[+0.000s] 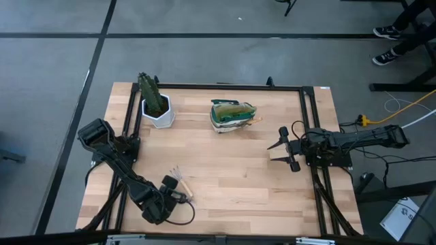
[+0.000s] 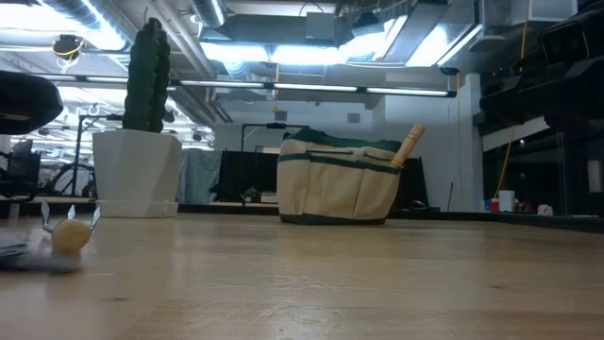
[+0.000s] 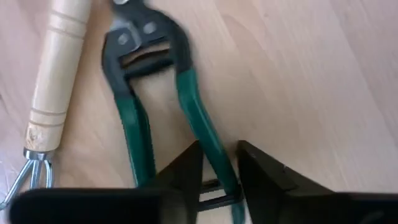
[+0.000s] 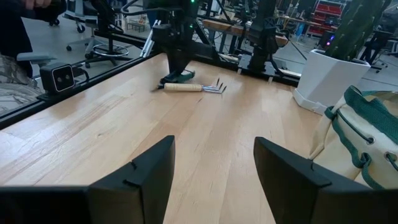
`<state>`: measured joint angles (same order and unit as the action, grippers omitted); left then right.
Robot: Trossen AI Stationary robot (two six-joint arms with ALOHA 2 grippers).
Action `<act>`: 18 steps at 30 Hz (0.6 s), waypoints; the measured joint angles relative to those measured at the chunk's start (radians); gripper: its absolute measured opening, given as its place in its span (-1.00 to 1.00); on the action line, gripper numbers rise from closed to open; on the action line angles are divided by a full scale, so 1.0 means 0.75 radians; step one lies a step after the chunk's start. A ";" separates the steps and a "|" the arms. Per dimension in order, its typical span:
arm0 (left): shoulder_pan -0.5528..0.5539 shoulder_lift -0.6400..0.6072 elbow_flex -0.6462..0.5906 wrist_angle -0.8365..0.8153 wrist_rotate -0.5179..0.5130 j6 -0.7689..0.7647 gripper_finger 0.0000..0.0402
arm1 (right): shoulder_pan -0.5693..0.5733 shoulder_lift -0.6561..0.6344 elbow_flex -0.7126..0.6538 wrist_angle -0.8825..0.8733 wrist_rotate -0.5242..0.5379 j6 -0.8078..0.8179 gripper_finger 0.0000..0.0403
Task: Pick & Place Garden tools in Gardening bag
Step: Put the fruit pruner into the gardening bag
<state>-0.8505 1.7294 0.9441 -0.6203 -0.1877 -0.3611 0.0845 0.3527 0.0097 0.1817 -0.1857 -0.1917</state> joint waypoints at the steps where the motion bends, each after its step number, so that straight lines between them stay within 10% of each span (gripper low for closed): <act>1: -0.001 0.000 -0.001 0.000 -0.001 0.013 -0.62 | 0.000 0.000 0.000 0.000 0.000 0.000 0.09; 5: -0.002 0.000 -0.001 -0.001 -0.002 0.049 -0.90 | 0.000 0.000 0.000 0.000 0.000 0.000 0.09; 18: 0.048 0.010 0.175 -0.064 -0.021 0.351 -0.90 | 0.000 0.000 0.000 0.000 0.000 0.000 0.09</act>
<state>-0.8144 1.7367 1.0754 -0.6681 -0.2034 -0.0982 0.0847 0.3527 0.0097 0.1816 -0.1860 -0.1915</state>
